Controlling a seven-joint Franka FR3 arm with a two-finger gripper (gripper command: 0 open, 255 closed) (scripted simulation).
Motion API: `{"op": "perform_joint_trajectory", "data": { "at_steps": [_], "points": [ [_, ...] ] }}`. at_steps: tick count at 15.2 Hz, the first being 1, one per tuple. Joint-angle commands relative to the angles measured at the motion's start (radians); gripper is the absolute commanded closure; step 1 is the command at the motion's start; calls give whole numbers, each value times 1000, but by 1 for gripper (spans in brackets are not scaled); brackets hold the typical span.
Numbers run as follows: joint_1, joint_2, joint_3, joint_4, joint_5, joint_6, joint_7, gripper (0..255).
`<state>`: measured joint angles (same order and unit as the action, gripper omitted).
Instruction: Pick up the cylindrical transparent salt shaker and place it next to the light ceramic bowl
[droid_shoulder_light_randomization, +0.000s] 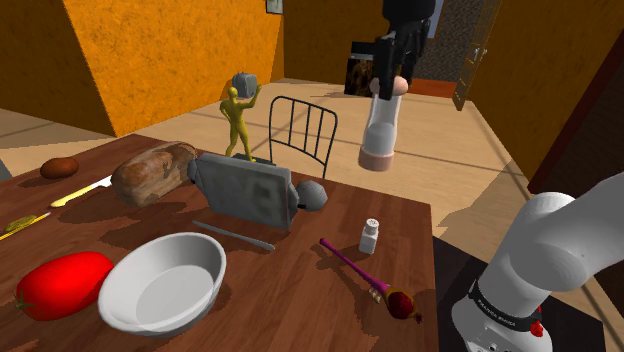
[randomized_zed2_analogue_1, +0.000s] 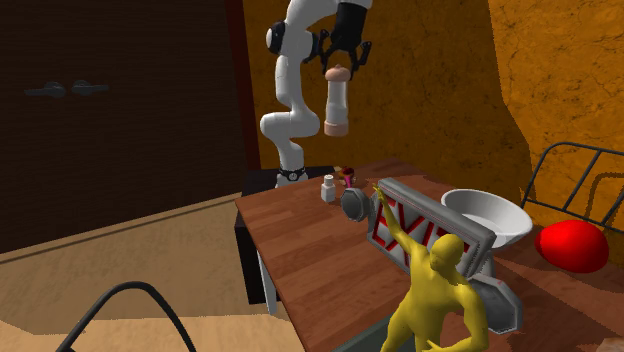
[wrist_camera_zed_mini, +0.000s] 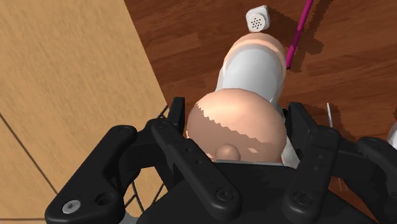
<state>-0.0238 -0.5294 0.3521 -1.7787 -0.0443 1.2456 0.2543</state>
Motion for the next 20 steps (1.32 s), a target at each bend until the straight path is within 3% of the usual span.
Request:
{"op": "perform_joint_trajectory", "data": {
  "at_steps": [1,9,15,18,20],
  "points": [
    [4,23,44,30,16,-11,53,255],
    [14,183,259,210,40,-56,297,255],
    [36,404,477,417,-39,-107,536,255],
    [107,583,601,560,-159,-160,694,255],
    [219,725,651,682,-272,-217,799,255]
  ]
}}
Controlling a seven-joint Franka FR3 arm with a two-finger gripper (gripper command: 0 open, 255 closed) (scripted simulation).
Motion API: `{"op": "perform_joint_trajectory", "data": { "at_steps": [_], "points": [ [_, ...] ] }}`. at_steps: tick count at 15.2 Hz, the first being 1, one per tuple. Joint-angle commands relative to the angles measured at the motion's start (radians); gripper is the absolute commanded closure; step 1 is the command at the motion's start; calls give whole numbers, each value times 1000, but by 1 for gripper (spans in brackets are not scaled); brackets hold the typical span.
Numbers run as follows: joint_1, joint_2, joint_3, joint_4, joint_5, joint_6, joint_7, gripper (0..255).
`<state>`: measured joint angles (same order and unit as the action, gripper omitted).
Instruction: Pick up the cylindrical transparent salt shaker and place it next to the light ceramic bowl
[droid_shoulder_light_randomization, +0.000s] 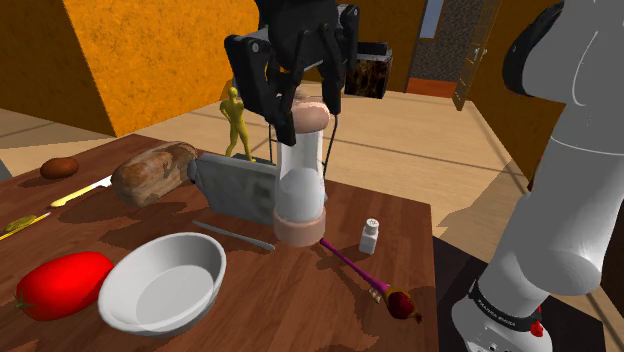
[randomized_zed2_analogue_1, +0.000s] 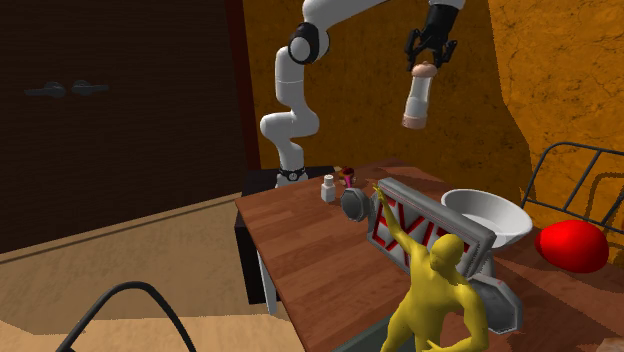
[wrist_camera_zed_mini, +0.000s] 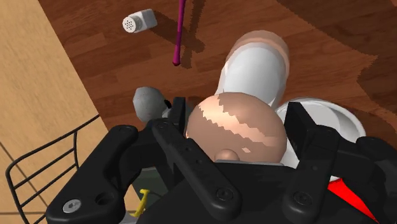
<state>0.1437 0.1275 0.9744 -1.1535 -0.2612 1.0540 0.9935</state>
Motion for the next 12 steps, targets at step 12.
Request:
{"op": "perform_joint_trajectory", "data": {
  "at_steps": [12],
  "points": [
    [-39,-54,4,-213,62,180,32,255]
  ]
}}
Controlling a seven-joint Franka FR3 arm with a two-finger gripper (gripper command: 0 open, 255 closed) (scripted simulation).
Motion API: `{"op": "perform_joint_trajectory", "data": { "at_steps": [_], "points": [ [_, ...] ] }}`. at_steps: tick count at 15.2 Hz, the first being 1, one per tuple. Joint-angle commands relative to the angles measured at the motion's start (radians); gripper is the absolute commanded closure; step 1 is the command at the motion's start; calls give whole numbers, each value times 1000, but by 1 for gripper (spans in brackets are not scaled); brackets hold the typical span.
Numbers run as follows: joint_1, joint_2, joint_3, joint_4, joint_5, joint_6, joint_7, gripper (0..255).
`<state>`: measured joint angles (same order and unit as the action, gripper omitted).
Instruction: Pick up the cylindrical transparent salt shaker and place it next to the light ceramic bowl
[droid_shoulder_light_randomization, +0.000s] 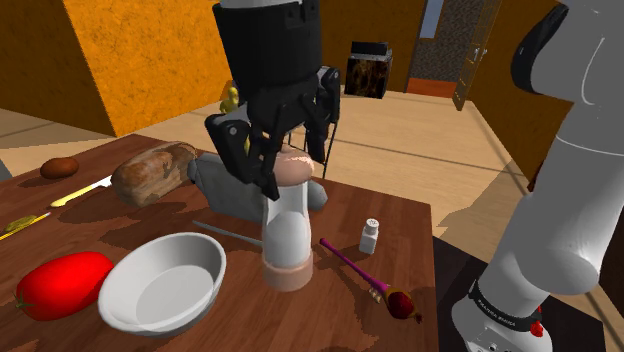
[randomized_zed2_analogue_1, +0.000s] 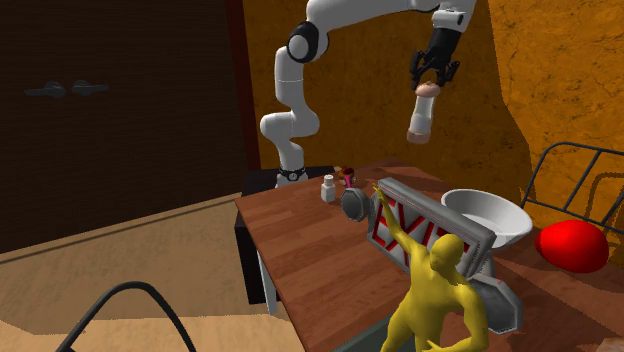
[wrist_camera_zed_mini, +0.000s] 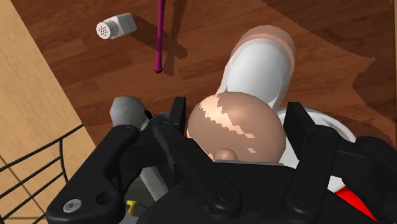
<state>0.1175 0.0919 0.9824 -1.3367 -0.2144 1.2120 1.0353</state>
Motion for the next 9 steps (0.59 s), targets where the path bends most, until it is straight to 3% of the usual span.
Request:
{"op": "perform_joint_trajectory", "data": {
  "at_steps": [1,9],
  "points": [
    [-20,-30,-7,-54,25,40,-14,255],
    [-53,-108,-30,-222,85,170,-45,255]
  ]
}}
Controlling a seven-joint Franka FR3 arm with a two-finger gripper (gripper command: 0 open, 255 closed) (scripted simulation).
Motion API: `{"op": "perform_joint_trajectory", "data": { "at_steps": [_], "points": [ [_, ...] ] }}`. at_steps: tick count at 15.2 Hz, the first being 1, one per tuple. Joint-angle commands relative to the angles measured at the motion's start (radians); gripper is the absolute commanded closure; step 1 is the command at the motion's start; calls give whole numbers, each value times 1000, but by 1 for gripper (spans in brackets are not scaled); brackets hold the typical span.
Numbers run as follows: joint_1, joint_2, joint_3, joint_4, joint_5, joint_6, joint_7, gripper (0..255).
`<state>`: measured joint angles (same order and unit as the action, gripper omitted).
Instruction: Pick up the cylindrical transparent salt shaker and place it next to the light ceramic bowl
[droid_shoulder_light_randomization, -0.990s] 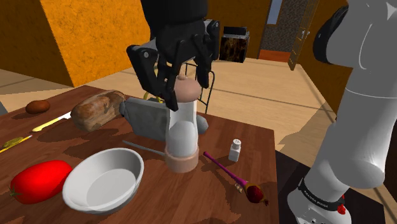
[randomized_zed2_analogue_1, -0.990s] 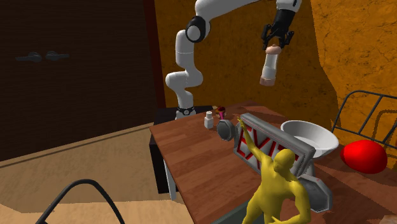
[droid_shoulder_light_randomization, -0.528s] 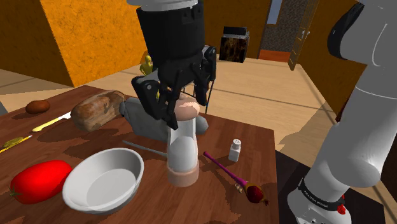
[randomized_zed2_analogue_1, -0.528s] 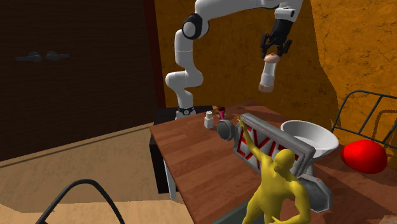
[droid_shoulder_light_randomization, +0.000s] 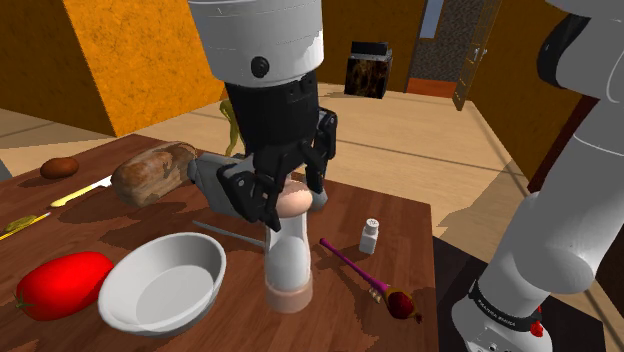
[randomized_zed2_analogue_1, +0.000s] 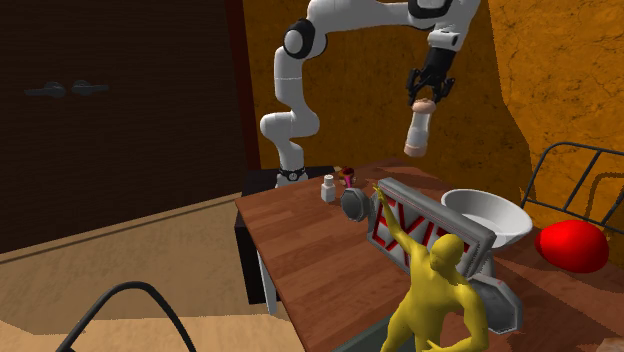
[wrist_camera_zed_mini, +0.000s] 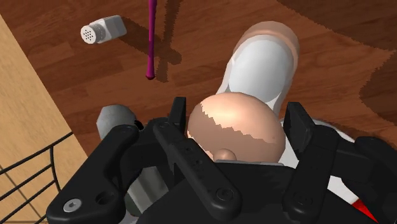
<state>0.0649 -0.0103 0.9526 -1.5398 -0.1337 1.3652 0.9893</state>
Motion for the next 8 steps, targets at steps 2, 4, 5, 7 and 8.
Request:
{"op": "perform_joint_trajectory", "data": {
  "at_steps": [2,4,5,7,8],
  "points": [
    [-4,-19,-5,-56,15,47,-3,255],
    [-7,-31,-9,-92,24,76,-7,255],
    [-8,-36,-11,-109,27,91,-8,255],
    [-9,-44,-14,-142,34,119,-10,255],
    [-10,-48,-15,-158,37,133,-11,255]
  ]
}}
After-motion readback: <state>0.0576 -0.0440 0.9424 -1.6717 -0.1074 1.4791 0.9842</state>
